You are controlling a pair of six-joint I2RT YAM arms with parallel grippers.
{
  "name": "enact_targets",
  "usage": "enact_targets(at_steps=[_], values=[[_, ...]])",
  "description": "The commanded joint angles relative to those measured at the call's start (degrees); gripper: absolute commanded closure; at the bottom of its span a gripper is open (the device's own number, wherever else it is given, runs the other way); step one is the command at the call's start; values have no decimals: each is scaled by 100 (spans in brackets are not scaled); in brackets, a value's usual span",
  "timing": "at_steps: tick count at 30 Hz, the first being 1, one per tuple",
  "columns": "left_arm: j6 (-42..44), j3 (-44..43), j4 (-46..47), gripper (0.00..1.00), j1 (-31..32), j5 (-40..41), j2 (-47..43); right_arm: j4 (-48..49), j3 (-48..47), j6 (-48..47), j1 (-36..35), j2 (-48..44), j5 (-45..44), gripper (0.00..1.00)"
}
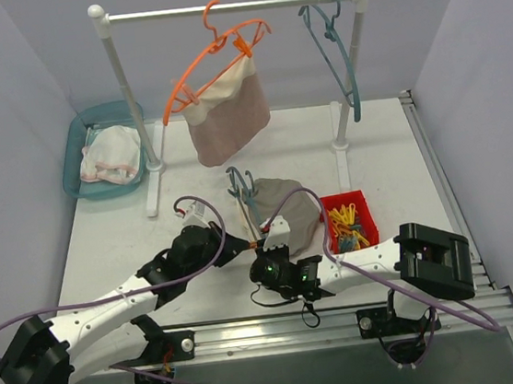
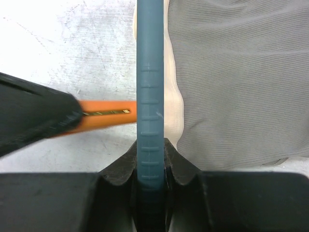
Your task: Remove the underwear clipped to the hanger
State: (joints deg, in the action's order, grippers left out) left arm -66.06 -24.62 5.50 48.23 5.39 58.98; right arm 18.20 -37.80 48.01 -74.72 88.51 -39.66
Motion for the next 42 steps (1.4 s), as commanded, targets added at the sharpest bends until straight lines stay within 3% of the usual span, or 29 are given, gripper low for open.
enact_targets(at_steps=[1, 5, 9, 17, 23, 30, 36, 42], values=[[391, -455, -541, 97, -15, 270, -456, -97, 80, 191, -8, -185, -332, 100], [612, -640, -1356, 98, -76, 383, -738, -167, 185, 244, 36, -246, -288, 100], [893, -824, -1455, 98, -129, 586, -1090, -167, 308, 340, 10, -299, -130, 100], [2062, -2378, -1702, 97, -252, 1105, -819, -395, 862, 841, -464, -975, 37, 100], [2528, -3249, -894, 97, -779, -256, 481, -947, 783, 1552, -1544, -1003, -94, 100], [3511, -4961, -682, 98, -920, -2064, 2413, -1722, 520, 3476, -2951, -38, -402, 100], [3539, -6132, -629, 98, -833, -3603, 3777, -1793, 274, 4023, -3233, 386, -595, 100], [3688, -7187, -997, 97, -481, -4019, 5174, -2013, 317, 4076, -3251, 272, -780, 100]])
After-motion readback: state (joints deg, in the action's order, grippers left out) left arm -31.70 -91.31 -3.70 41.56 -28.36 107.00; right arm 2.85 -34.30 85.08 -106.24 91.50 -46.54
